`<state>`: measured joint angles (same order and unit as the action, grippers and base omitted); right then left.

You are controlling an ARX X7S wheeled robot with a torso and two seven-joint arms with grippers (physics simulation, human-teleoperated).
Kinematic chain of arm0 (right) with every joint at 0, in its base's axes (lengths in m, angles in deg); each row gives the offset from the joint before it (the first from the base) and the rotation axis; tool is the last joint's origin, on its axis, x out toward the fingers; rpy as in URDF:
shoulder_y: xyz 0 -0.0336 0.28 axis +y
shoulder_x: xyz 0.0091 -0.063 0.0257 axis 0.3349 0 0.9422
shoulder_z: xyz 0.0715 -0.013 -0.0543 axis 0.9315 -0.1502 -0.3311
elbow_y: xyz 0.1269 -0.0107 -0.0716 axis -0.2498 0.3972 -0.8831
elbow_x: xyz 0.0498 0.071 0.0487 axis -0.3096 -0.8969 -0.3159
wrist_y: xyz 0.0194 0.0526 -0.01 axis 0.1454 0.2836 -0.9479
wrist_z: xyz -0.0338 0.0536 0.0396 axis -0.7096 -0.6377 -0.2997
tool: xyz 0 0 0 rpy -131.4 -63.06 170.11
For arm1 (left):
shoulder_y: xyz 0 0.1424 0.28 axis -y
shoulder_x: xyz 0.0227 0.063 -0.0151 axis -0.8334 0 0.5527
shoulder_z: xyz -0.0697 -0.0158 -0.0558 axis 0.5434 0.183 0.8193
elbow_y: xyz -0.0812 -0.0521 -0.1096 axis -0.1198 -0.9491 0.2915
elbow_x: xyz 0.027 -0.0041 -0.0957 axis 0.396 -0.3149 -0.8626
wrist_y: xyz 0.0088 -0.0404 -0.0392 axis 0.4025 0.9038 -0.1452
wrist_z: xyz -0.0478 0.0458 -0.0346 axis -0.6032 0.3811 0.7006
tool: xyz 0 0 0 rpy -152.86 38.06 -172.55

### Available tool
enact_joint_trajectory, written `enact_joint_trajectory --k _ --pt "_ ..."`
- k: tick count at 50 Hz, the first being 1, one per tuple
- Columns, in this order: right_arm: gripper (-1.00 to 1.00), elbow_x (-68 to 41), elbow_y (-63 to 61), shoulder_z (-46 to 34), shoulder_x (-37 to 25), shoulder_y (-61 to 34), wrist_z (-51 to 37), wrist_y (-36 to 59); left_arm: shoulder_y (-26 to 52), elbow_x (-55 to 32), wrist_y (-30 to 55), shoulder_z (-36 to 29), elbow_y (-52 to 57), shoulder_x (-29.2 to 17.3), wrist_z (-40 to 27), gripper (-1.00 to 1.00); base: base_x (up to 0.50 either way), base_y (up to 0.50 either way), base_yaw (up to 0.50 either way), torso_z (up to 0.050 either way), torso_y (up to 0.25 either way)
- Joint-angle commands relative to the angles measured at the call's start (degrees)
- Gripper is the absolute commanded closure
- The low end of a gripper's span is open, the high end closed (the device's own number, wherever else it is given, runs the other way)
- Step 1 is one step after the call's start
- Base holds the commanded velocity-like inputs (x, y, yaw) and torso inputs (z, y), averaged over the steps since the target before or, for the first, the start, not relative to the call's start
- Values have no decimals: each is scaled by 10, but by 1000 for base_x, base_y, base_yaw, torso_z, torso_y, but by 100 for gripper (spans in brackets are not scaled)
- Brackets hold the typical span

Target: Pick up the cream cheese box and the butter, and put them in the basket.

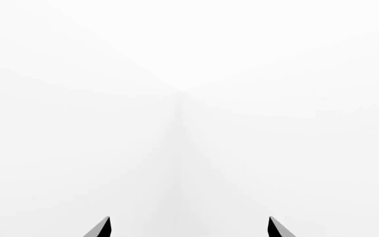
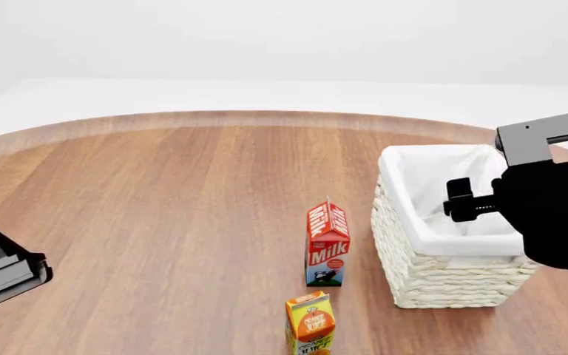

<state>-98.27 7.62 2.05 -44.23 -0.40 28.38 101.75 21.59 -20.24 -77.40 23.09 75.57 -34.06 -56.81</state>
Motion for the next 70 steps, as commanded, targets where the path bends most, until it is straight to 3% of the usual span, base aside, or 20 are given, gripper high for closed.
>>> enact_joint_trajectory --k 1,36,51,57,63,70 --pt "-100 6 -32 16 -3 -3 1 6 1 4 1 14 -4 10 12 -100 0 0 0 0 0" --pt "-100 -115 -430 87 -200 -29 -122 19 -1 -1 1 17 1 6 8 -100 0 0 0 0 0" --pt "-100 -146 -616 99 -232 -19 -171 -14 -7 -1 -2 20 4 5 6 -100 0 0 0 0 0" --pt "-100 -165 -670 101 -221 -26 -190 -13 -8 0 -3 17 3 5 5 -100 0 0 0 0 0" --pt "-100 -196 -704 105 -156 -28 -218 13 -10 -1 -7 18 0 6 4 -100 0 0 0 0 0" --pt "-100 -231 -704 236 -55 69 -250 114 -12 -1 -10 17 -3 6 4 -100 0 0 0 0 0"
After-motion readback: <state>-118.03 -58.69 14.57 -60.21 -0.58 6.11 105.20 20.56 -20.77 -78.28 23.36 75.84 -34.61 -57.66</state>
